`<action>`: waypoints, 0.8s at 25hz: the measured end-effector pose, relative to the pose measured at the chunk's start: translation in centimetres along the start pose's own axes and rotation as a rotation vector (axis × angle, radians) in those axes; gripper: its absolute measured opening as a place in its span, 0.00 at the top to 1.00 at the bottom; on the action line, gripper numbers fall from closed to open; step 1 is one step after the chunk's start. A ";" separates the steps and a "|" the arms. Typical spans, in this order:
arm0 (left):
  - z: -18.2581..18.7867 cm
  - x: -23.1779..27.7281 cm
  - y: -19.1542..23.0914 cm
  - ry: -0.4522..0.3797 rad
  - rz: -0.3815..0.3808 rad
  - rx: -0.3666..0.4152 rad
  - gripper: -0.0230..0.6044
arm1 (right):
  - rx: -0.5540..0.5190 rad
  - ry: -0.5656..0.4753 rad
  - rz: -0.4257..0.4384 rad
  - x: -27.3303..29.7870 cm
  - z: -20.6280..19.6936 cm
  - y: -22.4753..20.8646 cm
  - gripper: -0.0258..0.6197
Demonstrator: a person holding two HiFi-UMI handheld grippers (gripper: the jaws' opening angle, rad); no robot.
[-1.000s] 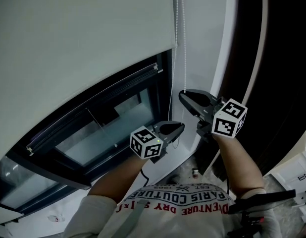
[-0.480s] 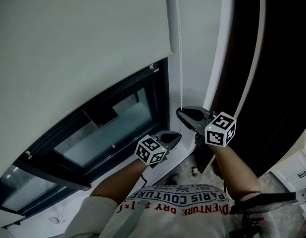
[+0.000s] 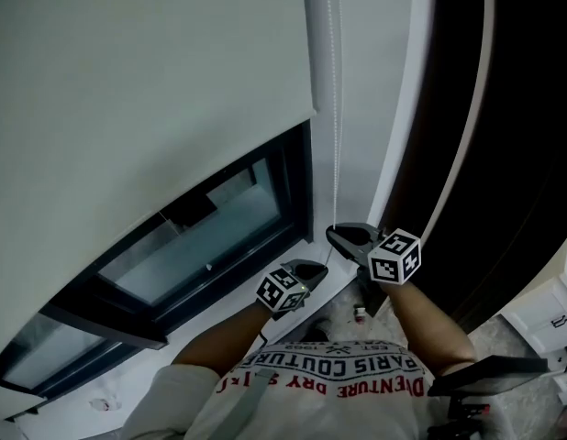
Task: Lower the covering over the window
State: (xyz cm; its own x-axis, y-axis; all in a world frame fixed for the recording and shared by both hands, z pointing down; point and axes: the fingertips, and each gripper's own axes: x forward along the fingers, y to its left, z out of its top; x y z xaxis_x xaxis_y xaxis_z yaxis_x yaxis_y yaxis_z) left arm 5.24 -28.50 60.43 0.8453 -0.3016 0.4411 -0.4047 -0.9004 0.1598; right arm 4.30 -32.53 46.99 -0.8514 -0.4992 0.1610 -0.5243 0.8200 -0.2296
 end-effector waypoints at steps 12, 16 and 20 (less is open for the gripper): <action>-4.6 0.1 -0.6 0.087 0.003 -0.044 0.95 | 0.021 0.067 0.021 1.1 -4.5 1.2 0.93; -4.6 0.1 -0.5 0.067 0.005 -0.075 0.95 | 0.035 0.050 0.026 1.2 -4.6 1.1 0.93; -6.7 0.2 -0.7 0.126 0.005 -0.072 0.95 | 0.033 0.098 0.028 1.7 -6.7 1.6 0.93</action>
State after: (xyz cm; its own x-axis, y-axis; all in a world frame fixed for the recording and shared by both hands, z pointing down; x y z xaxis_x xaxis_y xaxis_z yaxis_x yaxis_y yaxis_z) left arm 3.31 -25.83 66.35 0.7943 -0.2602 0.5490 -0.4366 -0.8729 0.2179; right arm 2.11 -30.20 53.33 -0.8608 -0.4453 0.2466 -0.5020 0.8227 -0.2668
